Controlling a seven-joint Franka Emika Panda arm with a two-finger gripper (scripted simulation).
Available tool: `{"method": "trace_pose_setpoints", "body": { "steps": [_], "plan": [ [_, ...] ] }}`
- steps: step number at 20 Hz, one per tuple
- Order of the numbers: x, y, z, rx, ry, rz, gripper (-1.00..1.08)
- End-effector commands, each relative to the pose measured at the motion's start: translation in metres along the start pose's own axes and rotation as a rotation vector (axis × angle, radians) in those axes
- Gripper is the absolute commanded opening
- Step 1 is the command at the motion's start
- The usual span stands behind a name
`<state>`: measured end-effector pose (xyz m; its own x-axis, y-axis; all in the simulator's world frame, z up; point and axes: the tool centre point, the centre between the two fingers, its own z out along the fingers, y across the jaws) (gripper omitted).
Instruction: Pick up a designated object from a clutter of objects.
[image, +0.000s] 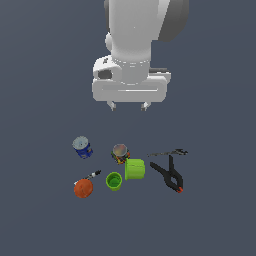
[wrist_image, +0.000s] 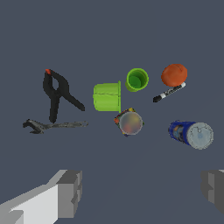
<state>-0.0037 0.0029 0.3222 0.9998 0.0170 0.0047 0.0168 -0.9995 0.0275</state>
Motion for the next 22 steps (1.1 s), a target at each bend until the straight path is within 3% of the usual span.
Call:
{"method": "trace_pose_setpoints", "body": {
  "steps": [1, 10, 22],
  "plan": [
    [0.0, 0.0, 0.0, 0.0, 0.0, 0.0, 1.0],
    [0.001, 0.026, -0.01, -0.028, 0.005, 0.014, 1.0],
    [0.007, 0.026, 0.01, -0.023, 0.003, -0.043, 1.0]
  ]
}}
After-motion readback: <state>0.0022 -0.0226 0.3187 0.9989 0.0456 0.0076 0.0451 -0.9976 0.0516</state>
